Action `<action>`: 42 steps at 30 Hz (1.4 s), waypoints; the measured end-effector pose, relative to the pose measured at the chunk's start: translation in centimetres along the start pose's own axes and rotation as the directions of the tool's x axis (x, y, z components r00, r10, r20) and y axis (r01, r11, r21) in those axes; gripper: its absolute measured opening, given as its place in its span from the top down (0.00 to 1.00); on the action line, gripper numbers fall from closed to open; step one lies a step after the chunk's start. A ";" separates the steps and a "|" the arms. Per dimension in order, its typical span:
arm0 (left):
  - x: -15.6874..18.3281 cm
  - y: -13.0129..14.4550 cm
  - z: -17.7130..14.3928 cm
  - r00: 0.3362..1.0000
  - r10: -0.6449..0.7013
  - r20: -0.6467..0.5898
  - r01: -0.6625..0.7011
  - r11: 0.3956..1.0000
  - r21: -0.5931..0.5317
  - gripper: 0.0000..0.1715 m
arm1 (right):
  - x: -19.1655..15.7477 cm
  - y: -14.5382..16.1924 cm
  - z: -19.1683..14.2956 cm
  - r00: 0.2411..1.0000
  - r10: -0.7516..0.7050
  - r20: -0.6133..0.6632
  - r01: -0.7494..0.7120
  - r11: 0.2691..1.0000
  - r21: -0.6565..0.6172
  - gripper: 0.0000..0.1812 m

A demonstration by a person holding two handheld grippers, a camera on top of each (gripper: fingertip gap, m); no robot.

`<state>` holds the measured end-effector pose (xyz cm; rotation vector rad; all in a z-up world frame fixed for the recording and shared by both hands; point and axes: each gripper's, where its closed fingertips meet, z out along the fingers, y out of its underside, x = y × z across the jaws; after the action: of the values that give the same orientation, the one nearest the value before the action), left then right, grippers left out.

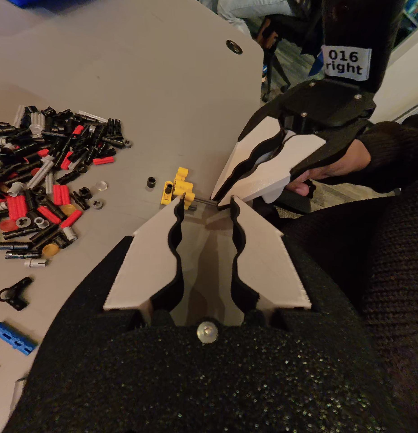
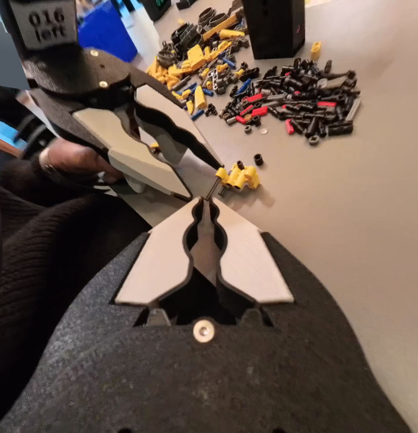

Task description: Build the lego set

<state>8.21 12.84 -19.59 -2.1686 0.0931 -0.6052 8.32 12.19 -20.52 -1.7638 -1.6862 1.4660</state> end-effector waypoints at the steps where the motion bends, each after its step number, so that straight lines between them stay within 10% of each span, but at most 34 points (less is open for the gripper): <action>1: -0.1 0.0 0.0 1.000 -0.006 -0.003 0.006 1.000 -0.002 0.77 | 0.0 -0.1 0.0 1.000 0.013 0.006 -0.013 1.000 0.003 0.97; 11: -0.3 0.1 -0.5 0.998 0.055 0.030 -0.055 0.998 -0.005 0.79 | -0.1 -0.1 0.6 0.996 0.084 0.021 -0.084 0.996 -0.029 0.97; 14: 0.5 0.2 -0.4 0.999 0.052 -0.015 -0.052 0.999 -0.003 0.97 | 0.3 -0.4 0.8 0.994 0.108 0.020 -0.107 0.994 -0.017 0.98; 33: -0.9 1.1 -0.3 0.992 0.071 0.104 -0.065 0.996 -0.057 0.94 | 1.8 -2.4 -0.9 0.908 -0.384 -0.168 0.382 0.923 -0.047 0.91; 42: -1.6 1.3 0.0 0.979 0.105 0.174 -0.091 0.992 -0.088 0.92 | 2.7 -2.3 0.1 0.960 -0.278 0.016 0.278 0.957 -0.081 0.82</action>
<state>7.03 12.46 -21.19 -2.2700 0.1290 -0.3549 6.42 15.12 -20.00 -1.4857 -1.9304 1.2941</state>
